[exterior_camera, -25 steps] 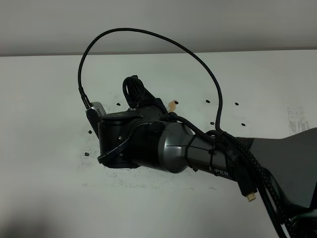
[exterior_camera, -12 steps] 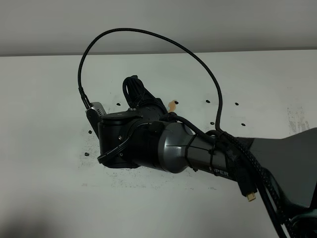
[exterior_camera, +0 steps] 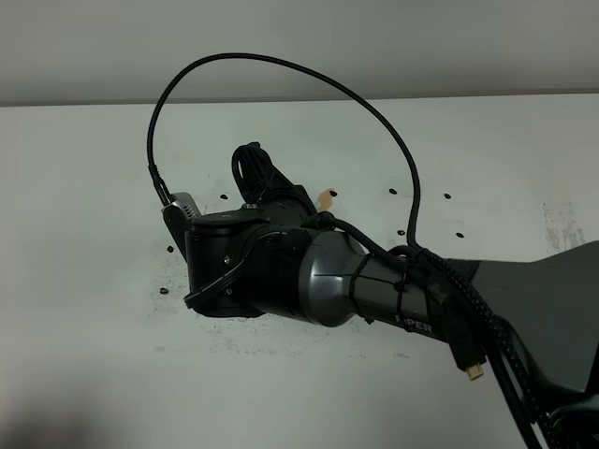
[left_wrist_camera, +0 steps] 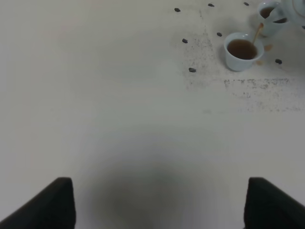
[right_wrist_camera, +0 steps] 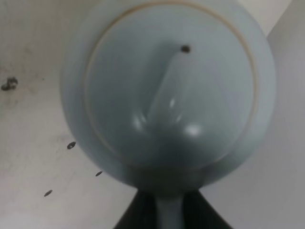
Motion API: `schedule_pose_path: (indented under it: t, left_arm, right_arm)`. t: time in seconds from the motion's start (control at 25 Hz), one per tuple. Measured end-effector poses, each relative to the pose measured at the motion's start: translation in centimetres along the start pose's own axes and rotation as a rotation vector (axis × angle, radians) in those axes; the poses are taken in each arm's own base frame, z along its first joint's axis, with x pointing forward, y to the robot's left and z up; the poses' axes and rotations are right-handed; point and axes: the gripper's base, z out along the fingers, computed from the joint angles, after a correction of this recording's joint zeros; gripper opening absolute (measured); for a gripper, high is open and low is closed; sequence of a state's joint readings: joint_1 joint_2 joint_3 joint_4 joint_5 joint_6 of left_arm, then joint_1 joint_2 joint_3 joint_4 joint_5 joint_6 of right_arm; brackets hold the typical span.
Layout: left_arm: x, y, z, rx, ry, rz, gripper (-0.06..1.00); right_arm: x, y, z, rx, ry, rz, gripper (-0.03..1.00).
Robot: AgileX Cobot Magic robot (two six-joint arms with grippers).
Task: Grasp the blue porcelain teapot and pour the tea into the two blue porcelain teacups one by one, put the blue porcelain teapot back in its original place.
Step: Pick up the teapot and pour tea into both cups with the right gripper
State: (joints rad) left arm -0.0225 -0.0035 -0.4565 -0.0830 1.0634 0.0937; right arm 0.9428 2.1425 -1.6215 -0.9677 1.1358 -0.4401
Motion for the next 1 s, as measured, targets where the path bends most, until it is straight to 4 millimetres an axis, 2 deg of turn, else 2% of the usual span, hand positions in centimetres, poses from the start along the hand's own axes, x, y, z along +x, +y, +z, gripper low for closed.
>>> schedule_pose_path:
  t: [0.2, 0.56, 0.72, 0.88, 1.0]
  left_arm:
    - [0.0, 0.0, 0.0, 0.0, 0.0, 0.0, 0.73]
    - [0.0, 0.0, 0.0, 0.0, 0.0, 0.0, 0.73]
    - [0.0, 0.0, 0.0, 0.0, 0.0, 0.0, 0.73]
    - [0.0, 0.0, 0.0, 0.0, 0.0, 0.0, 0.73]
    - [0.0, 0.0, 0.0, 0.0, 0.0, -0.001, 0.73]
  right_arm:
    - [-0.1, 0.1, -0.1, -0.024, -0.015, 0.019, 0.08]
    - [-0.3, -0.7, -1.3, -0.076, -0.114, 0.211, 0.08]
    - [0.8, -1.1, -3.0, -0.137, -0.158, 0.382, 0.08]
    - [2.6, -1.7, -5.1, -0.24, -0.224, 0.656, 0.08]
    - [3.6, -1.7, -5.4, -0.338, -0.247, 0.806, 0.08]
